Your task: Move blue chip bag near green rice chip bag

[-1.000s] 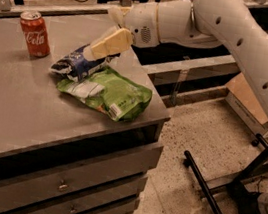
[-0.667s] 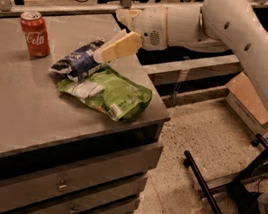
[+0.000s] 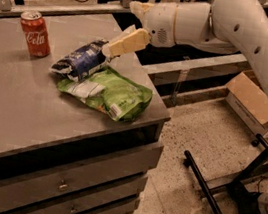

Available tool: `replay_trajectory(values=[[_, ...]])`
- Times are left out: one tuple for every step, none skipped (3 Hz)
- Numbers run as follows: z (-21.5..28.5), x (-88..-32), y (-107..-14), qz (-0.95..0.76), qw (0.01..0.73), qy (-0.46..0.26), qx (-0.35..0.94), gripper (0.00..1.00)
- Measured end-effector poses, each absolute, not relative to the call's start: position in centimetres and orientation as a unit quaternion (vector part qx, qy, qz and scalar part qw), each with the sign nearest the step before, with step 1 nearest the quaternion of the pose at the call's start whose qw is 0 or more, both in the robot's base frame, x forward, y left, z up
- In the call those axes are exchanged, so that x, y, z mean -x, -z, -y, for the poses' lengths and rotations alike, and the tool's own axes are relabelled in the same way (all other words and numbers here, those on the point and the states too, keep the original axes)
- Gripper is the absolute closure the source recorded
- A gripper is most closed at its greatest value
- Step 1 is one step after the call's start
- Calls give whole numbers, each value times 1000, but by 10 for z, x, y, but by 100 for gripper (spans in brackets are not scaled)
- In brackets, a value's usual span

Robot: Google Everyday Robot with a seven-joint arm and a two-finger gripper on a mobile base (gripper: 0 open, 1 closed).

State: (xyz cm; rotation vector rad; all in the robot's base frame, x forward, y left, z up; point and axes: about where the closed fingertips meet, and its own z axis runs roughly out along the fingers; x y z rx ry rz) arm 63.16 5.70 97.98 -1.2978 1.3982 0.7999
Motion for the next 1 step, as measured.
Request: replay_trajectory(values=[[-57,-637,-982,-584,519,-321,535,0]])
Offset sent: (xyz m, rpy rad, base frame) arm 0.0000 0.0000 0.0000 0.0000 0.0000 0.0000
